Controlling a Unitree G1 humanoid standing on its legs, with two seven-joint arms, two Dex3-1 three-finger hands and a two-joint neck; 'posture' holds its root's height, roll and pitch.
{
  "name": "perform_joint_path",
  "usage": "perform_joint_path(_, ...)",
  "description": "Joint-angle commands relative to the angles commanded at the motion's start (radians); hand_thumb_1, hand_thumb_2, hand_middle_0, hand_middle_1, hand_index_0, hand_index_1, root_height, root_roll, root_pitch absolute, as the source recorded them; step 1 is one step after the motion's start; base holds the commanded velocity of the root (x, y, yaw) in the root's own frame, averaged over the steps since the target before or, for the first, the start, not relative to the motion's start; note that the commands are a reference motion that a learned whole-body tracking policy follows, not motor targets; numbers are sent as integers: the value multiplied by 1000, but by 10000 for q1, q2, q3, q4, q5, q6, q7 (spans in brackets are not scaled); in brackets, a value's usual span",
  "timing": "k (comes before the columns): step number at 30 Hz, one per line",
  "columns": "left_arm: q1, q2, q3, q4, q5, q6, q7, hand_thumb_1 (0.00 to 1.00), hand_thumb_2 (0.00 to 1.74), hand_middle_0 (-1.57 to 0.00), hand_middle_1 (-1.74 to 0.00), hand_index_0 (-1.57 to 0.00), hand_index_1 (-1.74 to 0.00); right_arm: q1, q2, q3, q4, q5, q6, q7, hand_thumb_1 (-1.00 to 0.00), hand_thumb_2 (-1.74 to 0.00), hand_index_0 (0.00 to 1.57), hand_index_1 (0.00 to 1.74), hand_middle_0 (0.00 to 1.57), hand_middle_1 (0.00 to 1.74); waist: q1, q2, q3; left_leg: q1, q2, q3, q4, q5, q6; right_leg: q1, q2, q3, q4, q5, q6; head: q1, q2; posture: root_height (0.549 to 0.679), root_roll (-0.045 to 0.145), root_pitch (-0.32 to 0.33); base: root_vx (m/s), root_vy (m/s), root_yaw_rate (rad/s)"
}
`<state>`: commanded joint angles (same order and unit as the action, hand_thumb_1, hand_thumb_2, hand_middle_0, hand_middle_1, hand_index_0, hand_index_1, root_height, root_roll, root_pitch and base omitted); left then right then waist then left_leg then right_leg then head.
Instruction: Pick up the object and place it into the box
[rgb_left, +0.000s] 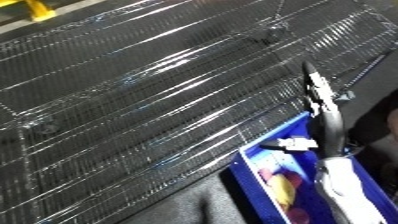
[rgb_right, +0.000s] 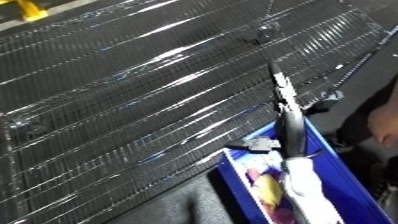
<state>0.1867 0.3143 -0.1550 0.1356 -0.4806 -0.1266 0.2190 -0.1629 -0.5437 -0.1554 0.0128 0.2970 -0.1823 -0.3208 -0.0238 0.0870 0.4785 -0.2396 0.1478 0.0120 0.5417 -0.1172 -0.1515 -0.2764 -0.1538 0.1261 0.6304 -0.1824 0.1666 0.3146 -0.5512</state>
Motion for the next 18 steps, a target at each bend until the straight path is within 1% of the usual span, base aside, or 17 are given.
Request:
perform_joint_path(4,-94,32,21,-15,44,65,15,1000,1740,-1570,-1740,-1570,-1740,-379,82,552,-31,-12,87,208,0,0,0,0,0,0,204,-87,46,-94,-17,-87,69,18,-1,-46,-23,-36,99,-21,-8,-539,0,636,65,-190,-5,10,85)
perform_joint_path(8,-121,35,98,-11,102,130,77,1000,1740,-1570,-1740,-1570,-1740,-738,105,1031,-65,-136,198,381,0,0,0,0,0,0,383,-174,118,-187,-51,-179,182,8,17,-107,-28,-63,230,-46,-19,-948,151,635,63,-191,-4,12,83)
perform_joint_path(10,-131,30,147,-9,128,134,113,1000,1740,-1570,-1740,-1570,-1740,-898,115,1225,-54,-188,234,432,0,0,0,0,0,0,466,-206,147,-225,-66,-215,225,-4,28,-136,-36,-81,292,-56,-20,-1131,472,634,61,-191,1,17,74)
perform_joint_path(11,-139,30,168,-8,134,128,127,1000,1740,-1570,-1740,-1570,-1740,-977,116,1318,-46,-207,244,447,0,0,0,0,0,0,512,-222,159,-242,-71,-233,239,-8,34,-147,-40,-92,319,-64,-20,-1296,952,634,61,-191,15,17,72)
perform_joint_path(13,-161,41,202,-9,127,103,144,1000,1740,-1570,-1740,-1570,-1740,-1127,118,1477,-22,-254,255,451,0,0,0,0,0,0,599,-244,176,-277,-79,-265,262,-14,44,-173,-47,-105,363,-79,-22,-1624,1372,634,59,-188,20,12,61)
perform_joint_path(18,-181,77,380,-115,105,60,170,1000,1740,-1570,-1740,-1570,-1740,-1431,196,1774,113,-505,311,458,0,0,0,0,0,0,820,-324,221,-363,-105,-323,359,-54,77,-238,-72,-144,450,-85,-36,-2227,1862,633,57,-185,26,14,49)
